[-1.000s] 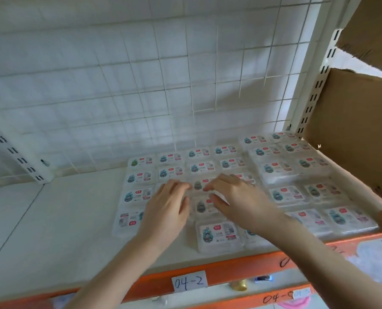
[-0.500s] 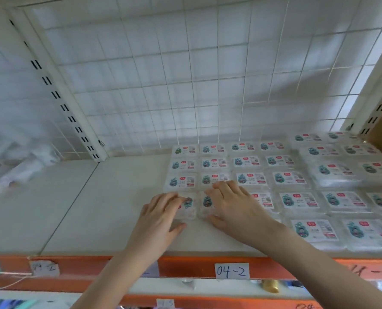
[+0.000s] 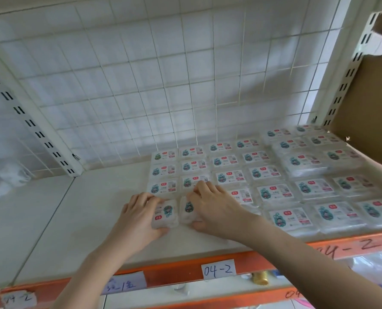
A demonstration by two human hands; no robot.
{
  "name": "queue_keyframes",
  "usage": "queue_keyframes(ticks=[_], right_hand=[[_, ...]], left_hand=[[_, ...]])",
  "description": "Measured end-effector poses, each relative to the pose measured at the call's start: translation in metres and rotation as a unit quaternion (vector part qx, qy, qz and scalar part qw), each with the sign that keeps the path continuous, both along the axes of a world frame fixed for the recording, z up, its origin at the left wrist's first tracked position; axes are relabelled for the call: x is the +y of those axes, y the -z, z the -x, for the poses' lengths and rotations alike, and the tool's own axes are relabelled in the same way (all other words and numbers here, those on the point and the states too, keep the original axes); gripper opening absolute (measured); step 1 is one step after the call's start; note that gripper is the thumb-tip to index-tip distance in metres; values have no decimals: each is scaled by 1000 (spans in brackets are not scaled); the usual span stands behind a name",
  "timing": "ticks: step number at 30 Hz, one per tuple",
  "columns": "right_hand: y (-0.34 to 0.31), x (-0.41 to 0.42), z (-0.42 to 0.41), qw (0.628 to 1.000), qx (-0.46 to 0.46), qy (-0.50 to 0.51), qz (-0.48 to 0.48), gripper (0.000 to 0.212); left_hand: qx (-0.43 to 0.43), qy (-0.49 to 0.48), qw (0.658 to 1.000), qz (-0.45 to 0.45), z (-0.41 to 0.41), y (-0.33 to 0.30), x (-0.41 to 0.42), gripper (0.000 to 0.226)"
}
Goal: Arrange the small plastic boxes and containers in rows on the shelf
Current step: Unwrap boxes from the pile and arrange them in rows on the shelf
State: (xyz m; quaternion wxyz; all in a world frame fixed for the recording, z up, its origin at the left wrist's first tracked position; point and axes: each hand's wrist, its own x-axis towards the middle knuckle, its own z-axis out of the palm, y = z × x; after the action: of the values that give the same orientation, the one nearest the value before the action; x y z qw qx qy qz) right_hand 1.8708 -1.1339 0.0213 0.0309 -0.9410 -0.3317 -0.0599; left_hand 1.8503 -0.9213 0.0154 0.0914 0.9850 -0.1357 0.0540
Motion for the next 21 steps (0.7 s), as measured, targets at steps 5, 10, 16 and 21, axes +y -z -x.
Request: queue_keyframes(ticks=[5,10,16,21], right_hand=[[-13,-5,-5,988,97,3,-121,67],[-41,-30,1,967,117,28,-225,72],[-63,-105,20,967,106,137,-186,70],[-71,-169,40,958,82,235,-142,67]], left_hand=[[32,-31,997,60,1,-17,7,72],[-42,14,985,169,-1,-36,-10,71],[-51,127,969,205,-5,-46,-88,73],[-70,190,964,172,-9,-43,-171,70]])
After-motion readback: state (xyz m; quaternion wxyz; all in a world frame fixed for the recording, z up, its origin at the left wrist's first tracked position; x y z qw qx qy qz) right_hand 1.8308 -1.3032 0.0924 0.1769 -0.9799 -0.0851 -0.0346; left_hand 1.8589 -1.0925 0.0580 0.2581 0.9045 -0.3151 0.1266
